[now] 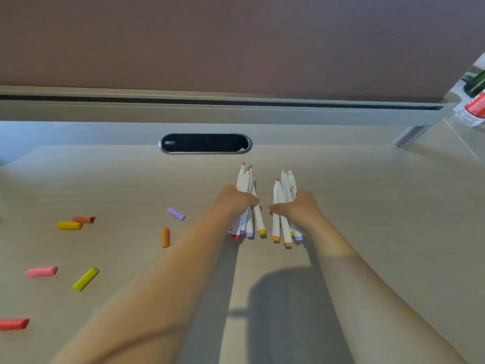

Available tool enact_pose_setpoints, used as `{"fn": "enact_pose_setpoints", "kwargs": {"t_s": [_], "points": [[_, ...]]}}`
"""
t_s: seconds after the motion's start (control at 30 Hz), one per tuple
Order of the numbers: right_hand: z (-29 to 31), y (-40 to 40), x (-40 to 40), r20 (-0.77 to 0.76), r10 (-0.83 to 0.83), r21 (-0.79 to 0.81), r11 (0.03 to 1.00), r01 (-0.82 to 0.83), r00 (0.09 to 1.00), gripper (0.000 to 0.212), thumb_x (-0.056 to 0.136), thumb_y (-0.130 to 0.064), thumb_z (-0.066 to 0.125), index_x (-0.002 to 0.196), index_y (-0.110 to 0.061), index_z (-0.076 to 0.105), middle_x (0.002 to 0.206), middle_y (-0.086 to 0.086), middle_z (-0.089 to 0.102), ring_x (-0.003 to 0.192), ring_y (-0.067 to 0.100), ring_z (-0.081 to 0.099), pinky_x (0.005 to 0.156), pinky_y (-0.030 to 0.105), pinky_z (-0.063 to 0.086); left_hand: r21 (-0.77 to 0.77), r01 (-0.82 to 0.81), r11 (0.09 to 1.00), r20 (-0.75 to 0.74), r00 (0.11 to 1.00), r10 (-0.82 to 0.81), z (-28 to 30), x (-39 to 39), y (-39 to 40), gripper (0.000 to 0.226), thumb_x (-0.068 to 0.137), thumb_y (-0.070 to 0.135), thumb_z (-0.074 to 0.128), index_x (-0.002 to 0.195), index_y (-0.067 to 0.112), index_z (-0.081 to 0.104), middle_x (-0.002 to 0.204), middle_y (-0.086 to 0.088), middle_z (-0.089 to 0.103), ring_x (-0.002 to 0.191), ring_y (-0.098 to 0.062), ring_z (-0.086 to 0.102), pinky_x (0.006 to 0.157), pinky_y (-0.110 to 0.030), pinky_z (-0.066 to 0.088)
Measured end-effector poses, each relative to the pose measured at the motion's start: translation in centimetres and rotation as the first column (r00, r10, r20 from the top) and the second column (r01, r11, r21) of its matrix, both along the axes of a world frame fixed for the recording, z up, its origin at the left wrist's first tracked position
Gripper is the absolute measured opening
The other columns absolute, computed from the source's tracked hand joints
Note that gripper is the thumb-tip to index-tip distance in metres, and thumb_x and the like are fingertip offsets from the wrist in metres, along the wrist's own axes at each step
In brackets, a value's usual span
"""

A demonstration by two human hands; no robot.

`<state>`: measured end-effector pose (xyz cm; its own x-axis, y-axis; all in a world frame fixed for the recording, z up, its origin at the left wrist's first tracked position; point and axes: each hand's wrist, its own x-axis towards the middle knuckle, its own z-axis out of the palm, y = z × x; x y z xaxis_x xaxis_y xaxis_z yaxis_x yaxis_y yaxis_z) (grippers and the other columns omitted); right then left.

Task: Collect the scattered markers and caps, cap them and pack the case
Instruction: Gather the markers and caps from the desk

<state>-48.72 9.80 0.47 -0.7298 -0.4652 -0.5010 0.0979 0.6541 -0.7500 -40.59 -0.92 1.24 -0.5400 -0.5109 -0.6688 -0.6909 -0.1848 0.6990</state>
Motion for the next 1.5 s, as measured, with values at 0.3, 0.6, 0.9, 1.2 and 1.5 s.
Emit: {"fn": "enact_pose_setpoints", "kwargs": {"t_s": [0.3,0.6,0.9,1.2,1.5], "points": [[-1.6,-1.5,-1.3,-0.072,0.015,0.059,0.998,-0.011,0.997,0.011,0.078,-0.007,0.064,0.086,-0.011,0.059,0.079,0.006,0.057,0.08,0.025,0.057,0.069,0.027,0.043,-0.09,0.029,0.996,0.053,0.998,-0.024,-1.9,-1.7,-0.1,0.027,0.078,0.013,0.063,0.067,0.017,0.039,0.07,-0.002,0.046,0.078,-0.025,0.052,0.074,-0.036,0.047],[-2.2,-1.9,-0.9,-0.115,0.034,0.126,0.992,-0.019,0.993,0.034,0.081,-0.017,0.062,0.112,-0.006,0.057,0.095,0.006,0.058,0.086,0.025,0.056,0.061,0.026,0.041,-0.278,0.049,0.959,0.058,0.998,-0.034,-2.6,-1.1,-0.3,0.016,0.084,0.018,0.058,0.091,0.011,0.045,0.07,-0.001,0.046,0.077,-0.025,0.051,0.07,-0.033,0.045],[-2.5,-1.4,-1.1,-0.127,-0.007,0.108,0.994,0.021,0.992,0.037,0.085,-0.017,0.061,0.116,-0.002,0.05,0.108,0.013,0.059,0.092,0.028,0.059,0.051,0.026,0.038,-0.328,0.038,0.944,0.082,0.997,-0.011,-2.8,-0.5,-0.6,0.03,0.082,0.029,0.066,0.095,0.012,0.045,0.079,-0.002,0.051,0.08,-0.022,0.052,0.069,-0.03,0.042],[-3.3,-1.1,-1.4,-0.258,-0.016,0.194,0.979,0.068,0.966,0.044,0.073,-0.02,0.07,0.109,0.002,0.055,0.112,0.018,0.06,0.102,0.033,0.06,0.085,0.038,0.051,-0.274,-0.033,0.961,0.052,0.997,0.049,-2.1,-0.8,-0.5,0.034,0.082,0.022,0.067,0.105,0.008,0.045,0.087,-0.008,0.05,0.068,-0.026,0.055,0.049,-0.034,0.048],[-2.3,-0.6,-0.7,-0.335,0.01,0.298,0.95,0.096,0.942,0.036,0.076,-0.02,0.063,0.107,-0.003,0.057,0.114,0.016,0.057,0.107,0.034,0.054,0.091,0.038,0.045,-0.414,0.026,0.91,0.081,0.997,0.008,-1.9,0.8,-1.1,0.039,0.085,0.016,0.059,0.121,0.005,0.046,0.123,-0.012,0.051,0.104,-0.027,0.052,0.077,-0.032,0.045]]}}
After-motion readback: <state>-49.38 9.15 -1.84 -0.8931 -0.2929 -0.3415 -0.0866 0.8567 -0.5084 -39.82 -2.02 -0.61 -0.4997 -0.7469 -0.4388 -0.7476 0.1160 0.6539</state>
